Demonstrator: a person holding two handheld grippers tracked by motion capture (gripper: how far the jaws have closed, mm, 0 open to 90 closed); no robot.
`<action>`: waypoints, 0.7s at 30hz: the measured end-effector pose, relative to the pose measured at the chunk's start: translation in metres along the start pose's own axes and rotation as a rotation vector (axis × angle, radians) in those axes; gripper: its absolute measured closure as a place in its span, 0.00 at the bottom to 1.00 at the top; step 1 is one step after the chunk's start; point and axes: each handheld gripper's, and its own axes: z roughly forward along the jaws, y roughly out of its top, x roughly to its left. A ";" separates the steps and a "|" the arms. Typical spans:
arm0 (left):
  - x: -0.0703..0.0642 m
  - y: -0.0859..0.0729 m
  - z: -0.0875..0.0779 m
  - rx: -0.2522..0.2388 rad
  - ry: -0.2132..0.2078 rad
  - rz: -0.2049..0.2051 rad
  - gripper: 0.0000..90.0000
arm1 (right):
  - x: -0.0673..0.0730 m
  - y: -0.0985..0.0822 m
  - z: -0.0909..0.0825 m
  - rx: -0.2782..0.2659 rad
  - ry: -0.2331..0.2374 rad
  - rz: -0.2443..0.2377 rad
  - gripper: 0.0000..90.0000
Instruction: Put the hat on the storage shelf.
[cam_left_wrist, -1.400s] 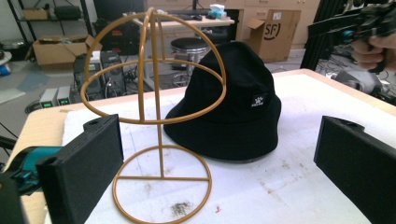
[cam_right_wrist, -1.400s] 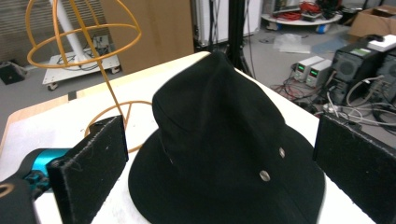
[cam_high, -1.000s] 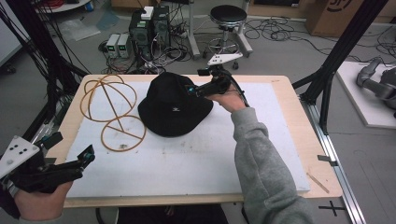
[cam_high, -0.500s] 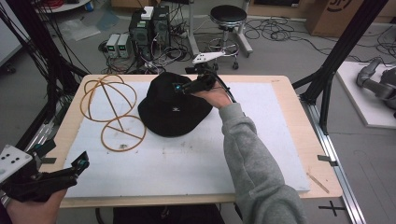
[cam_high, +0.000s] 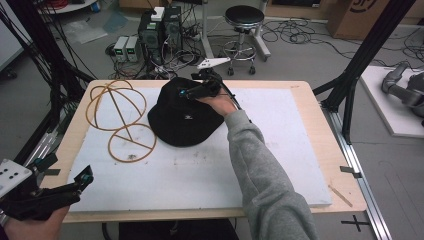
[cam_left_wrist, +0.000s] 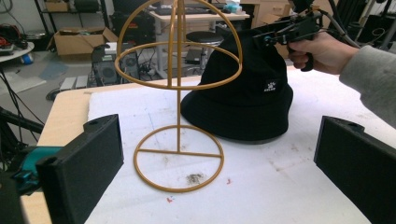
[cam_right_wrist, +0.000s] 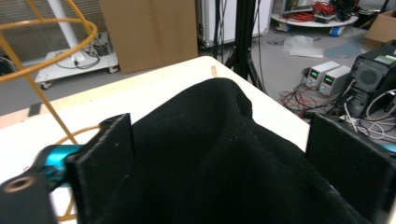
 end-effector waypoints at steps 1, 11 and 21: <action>0.000 0.000 0.000 0.000 0.000 0.000 0.02 | 0.001 0.000 0.001 -0.002 -0.003 0.000 0.18; 0.000 -0.001 -0.001 -0.007 0.004 -0.001 0.02 | -0.001 -0.001 0.004 0.002 -0.035 0.032 0.63; 0.000 -0.002 -0.002 -0.006 0.017 -0.006 0.02 | 0.001 0.001 0.002 0.052 -0.007 -0.005 0.96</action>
